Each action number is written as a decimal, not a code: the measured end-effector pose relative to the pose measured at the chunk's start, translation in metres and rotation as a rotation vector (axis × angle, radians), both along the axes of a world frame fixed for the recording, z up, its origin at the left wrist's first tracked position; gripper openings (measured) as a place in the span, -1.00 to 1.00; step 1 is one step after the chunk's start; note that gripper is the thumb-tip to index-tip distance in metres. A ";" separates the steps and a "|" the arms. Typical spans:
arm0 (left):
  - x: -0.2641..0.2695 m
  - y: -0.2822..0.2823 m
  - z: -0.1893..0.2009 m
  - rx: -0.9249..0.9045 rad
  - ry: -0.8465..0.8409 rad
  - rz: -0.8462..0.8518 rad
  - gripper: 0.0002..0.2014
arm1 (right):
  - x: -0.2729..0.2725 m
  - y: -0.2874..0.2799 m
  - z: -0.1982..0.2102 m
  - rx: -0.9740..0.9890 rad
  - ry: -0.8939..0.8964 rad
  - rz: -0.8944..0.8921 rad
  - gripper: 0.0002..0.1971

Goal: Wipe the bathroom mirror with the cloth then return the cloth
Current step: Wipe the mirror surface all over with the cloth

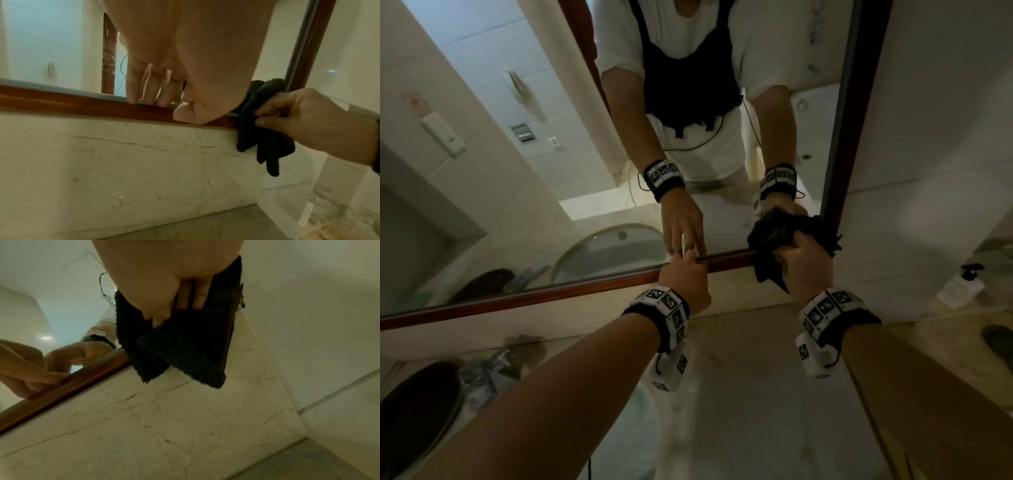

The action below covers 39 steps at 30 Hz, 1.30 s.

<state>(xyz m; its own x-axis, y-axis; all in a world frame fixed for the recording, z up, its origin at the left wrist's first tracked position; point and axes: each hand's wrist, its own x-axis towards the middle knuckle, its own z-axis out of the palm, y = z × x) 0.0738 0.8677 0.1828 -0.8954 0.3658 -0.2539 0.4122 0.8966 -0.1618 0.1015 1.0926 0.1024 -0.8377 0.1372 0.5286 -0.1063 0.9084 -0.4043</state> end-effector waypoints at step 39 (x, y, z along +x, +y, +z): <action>0.004 -0.009 -0.007 0.100 0.032 0.056 -0.41 | 0.007 0.019 0.028 -0.507 0.151 -0.448 -0.72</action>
